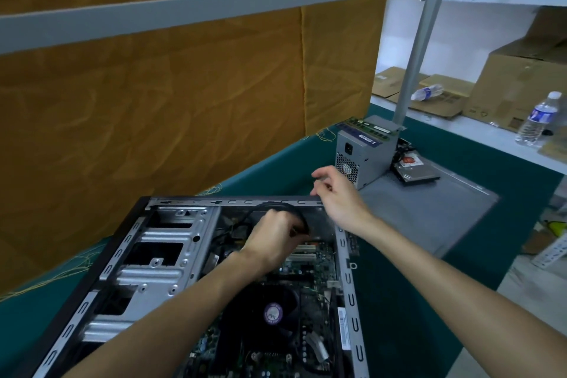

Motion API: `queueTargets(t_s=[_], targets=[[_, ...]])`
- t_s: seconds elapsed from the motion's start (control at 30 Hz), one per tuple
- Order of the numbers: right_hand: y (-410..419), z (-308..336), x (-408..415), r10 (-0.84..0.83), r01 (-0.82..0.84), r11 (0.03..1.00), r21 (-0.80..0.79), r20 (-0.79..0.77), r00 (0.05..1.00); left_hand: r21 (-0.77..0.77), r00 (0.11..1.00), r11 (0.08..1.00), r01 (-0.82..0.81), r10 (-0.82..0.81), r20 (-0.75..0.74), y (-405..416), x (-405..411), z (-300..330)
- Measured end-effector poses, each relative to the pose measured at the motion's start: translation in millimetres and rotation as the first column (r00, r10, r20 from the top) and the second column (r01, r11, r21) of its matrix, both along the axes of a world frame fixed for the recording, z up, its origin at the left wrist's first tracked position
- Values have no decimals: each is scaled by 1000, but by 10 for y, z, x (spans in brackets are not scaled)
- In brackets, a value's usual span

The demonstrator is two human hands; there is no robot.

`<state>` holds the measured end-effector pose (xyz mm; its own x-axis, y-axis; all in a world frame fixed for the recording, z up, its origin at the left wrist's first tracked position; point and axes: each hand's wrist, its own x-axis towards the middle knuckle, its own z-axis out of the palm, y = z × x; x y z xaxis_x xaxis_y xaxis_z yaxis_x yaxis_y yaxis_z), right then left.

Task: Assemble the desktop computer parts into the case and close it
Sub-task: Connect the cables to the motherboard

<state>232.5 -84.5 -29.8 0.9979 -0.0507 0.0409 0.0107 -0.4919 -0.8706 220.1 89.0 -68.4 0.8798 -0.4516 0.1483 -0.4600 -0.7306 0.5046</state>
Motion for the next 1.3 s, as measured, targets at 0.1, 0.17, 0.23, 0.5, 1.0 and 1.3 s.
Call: queueTargets(t_s=[0.1, 0.17, 0.23, 0.5, 1.0, 1.3], targets=[[-70, -109, -27, -157, 156, 986, 55, 12, 988, 85, 996, 994, -65, 60, 63, -29, 72, -91], [-113, -132, -24, -186, 185, 982, 29, 44, 982, 113, 991, 992, -58, 43, 126, -46, 74, -174], [-118, -145, -5, -167, 168, 986, -8, 73, 983, 114, 990, 993, -38, 22, 139, -58, 52, -265], [-109, -194, 3, -142, 139, 989, 42, 77, 987, 144, 986, 986, -87, 64, 156, -139, 88, -405], [-100, -179, -19, -151, 147, 988, 52, 79, 985, 131, 976, 984, -117, 90, 198, -178, 61, -411], [-94, -196, -10, -148, 146, 989, 38, 73, 986, 236, 972, 968, -82, 26, 233, -204, 69, -409]])
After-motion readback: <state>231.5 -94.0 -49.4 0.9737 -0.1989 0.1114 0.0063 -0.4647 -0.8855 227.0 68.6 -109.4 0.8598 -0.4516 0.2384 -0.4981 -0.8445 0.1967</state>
